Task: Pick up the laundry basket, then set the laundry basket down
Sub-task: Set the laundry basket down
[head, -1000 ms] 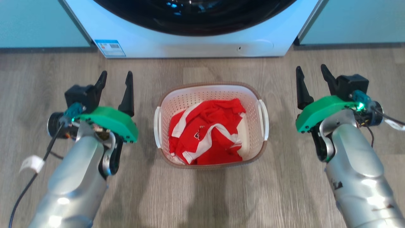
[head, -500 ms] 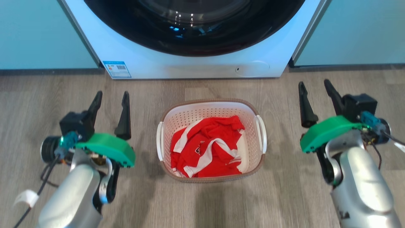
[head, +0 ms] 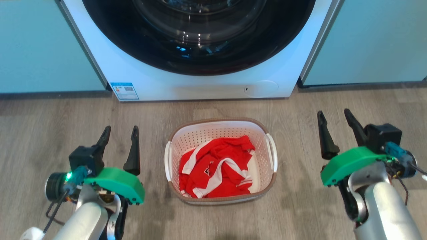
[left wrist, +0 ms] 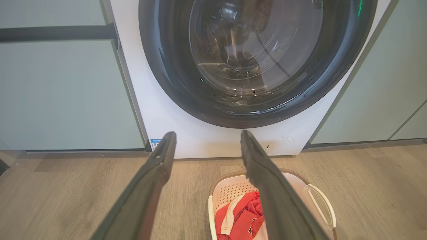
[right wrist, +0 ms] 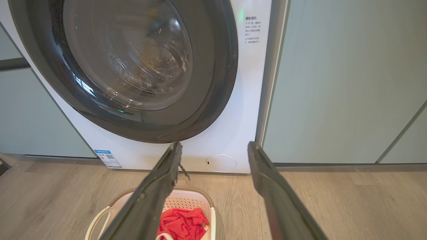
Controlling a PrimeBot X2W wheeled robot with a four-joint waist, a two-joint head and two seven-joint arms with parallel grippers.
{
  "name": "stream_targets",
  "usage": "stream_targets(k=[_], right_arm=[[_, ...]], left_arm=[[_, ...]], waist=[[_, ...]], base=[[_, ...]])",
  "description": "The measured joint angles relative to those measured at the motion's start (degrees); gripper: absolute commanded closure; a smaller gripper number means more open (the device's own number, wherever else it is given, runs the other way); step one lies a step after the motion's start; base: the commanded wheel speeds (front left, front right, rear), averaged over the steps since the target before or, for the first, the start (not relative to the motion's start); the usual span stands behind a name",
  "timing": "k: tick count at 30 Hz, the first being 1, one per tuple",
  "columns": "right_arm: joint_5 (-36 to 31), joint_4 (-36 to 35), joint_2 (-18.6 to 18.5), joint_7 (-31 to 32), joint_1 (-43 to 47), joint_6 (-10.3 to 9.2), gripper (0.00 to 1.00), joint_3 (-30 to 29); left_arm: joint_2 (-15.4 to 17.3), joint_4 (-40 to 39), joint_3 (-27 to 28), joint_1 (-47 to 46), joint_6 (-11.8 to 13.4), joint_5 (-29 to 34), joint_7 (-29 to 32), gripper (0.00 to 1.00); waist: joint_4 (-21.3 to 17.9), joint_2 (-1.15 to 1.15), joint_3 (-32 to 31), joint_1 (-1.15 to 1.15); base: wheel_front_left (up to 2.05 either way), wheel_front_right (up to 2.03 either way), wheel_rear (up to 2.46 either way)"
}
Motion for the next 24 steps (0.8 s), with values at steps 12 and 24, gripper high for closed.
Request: stream_targets(k=[12, 24], right_arm=[[0.0, -3.48, 0.51, 2.55, 4.3, -0.01, 0.0, -0.03], [-0.07, -5.89, 0.54, 3.78, 5.48, -0.05, 0.0, -0.12]], left_arm=[[0.8, -2.75, -0.38, 3.46, 2.22, 0.56, 0.98, 0.0], [1.34, -4.3, -0.47, 4.53, 3.79, 0.56, 1.46, 0.0]], waist=[[-0.07, 0.0, -2.97, 0.0], [-0.02, 0.0, -3.26, 0.0]], base=[[0.0, 0.0, 0.0], [0.0, 0.0, 0.0]])
